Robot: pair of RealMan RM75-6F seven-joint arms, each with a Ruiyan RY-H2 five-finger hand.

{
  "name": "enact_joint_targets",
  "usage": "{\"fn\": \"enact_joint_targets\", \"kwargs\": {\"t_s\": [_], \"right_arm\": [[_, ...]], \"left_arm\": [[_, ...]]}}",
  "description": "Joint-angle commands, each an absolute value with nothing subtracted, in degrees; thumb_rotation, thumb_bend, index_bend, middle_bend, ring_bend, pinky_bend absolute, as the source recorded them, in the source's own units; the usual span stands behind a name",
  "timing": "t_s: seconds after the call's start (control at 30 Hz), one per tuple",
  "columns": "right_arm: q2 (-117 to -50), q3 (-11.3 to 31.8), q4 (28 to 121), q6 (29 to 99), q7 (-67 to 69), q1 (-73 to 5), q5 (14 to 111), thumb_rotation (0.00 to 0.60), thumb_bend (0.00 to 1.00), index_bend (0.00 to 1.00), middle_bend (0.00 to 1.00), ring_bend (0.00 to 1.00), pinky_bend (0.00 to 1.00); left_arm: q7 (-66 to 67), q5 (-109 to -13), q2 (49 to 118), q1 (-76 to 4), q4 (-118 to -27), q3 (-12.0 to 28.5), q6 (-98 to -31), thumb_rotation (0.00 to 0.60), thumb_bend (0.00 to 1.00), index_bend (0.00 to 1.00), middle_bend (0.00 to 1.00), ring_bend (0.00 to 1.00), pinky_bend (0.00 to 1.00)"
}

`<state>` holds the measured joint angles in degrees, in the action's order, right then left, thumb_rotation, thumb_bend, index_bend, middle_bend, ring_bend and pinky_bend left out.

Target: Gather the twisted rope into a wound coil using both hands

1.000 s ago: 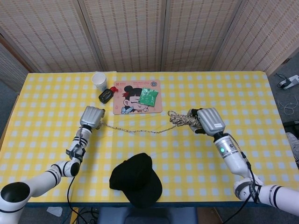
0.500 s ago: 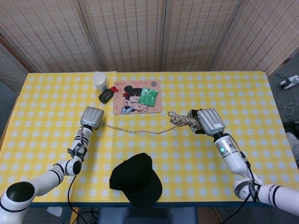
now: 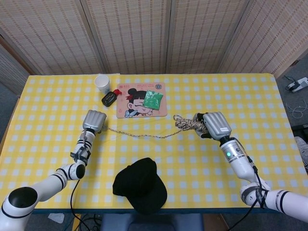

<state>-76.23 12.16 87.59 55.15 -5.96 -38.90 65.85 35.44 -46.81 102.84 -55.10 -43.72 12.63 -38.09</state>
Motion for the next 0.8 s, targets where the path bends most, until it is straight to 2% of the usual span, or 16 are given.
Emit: {"fn": "enact_joint_targets", "kwargs": {"t_s": [0.03,0.8], "right_arm": [[-76.3,12.1,87.5,55.1,-5.9,-38.9,65.8,0.6,0.64,0.82,0.68,0.52,0.61],[-76.8,12.1,86.5,54.7,-5.0,-38.7,65.8,0.6,0.63,0.82,0.68,0.52,0.61]], "left_arm": [[36.0,-46.3,103.0,-55.2,-43.6,12.6,-38.0,0.6,0.33,0.66,1.0,1.0,1.0],[43.2,-39.2,104.0,-56.7,-43.9,12.9,-38.3,0.6,0.33,0.7,1.0,1.0,1.0]]}}
